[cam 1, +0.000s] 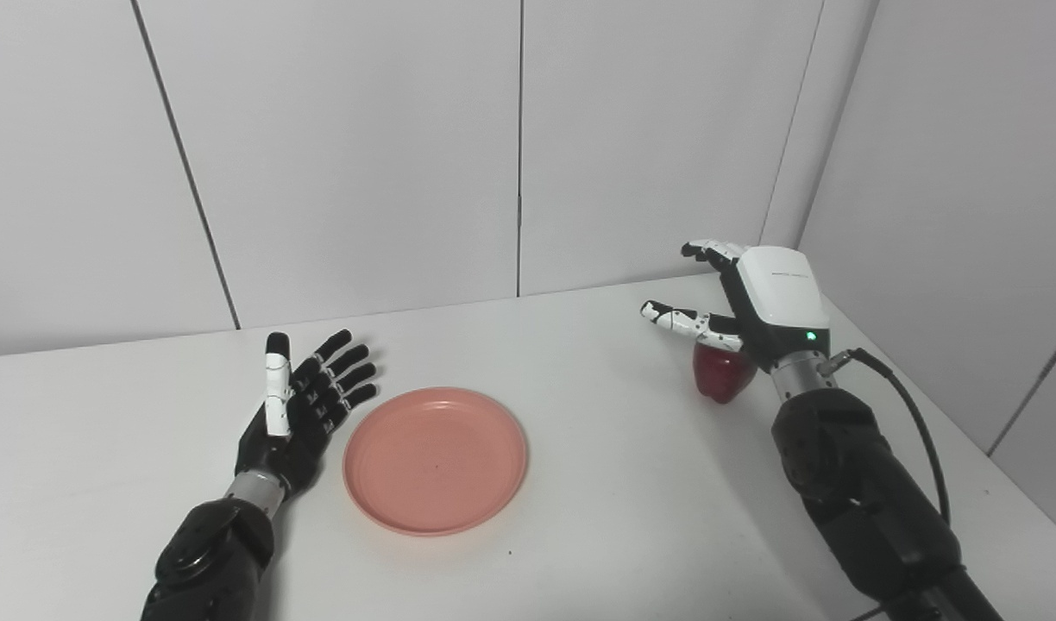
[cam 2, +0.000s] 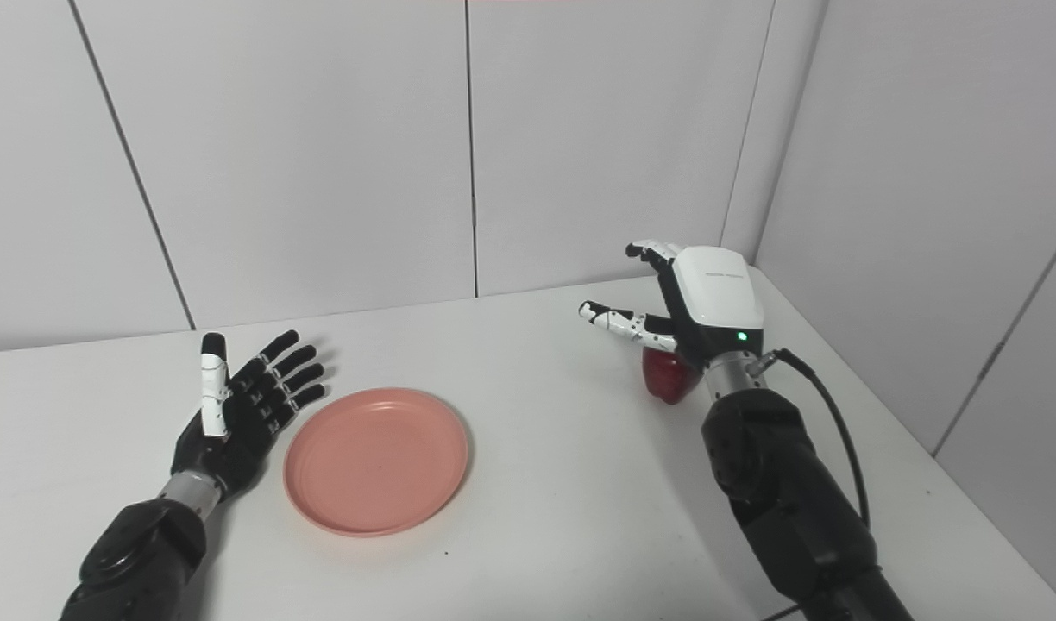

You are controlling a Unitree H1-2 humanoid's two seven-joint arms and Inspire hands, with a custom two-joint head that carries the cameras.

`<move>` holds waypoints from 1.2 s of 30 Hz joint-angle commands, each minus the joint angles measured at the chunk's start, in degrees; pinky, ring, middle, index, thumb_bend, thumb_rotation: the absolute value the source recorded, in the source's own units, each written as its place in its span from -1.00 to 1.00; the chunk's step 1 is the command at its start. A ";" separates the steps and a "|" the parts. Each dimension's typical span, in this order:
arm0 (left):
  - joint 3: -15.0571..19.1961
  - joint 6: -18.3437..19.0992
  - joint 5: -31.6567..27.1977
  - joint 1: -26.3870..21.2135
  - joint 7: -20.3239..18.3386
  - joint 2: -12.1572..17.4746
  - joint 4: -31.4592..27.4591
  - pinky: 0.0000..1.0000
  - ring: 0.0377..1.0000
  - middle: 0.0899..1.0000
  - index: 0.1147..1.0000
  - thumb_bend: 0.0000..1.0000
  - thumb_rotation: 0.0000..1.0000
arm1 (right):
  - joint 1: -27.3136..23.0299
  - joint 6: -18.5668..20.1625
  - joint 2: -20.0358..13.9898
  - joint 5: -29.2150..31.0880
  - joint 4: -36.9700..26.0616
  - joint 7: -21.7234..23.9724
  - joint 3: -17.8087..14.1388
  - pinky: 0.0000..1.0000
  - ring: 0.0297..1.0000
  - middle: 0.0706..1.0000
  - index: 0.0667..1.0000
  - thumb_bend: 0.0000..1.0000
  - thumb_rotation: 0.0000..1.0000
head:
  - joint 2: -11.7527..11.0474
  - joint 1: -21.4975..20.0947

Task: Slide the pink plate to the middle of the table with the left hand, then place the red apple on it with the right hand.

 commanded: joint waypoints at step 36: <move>-0.28 1.75 0.21 -0.28 0.00 0.82 0.26 0.68 0.66 0.66 0.63 0.82 1.00 | -4.18 0.62 -1.21 0.50 12.45 -2.99 1.35 0.38 0.44 0.44 0.41 0.70 0.97 | 0.15 1.16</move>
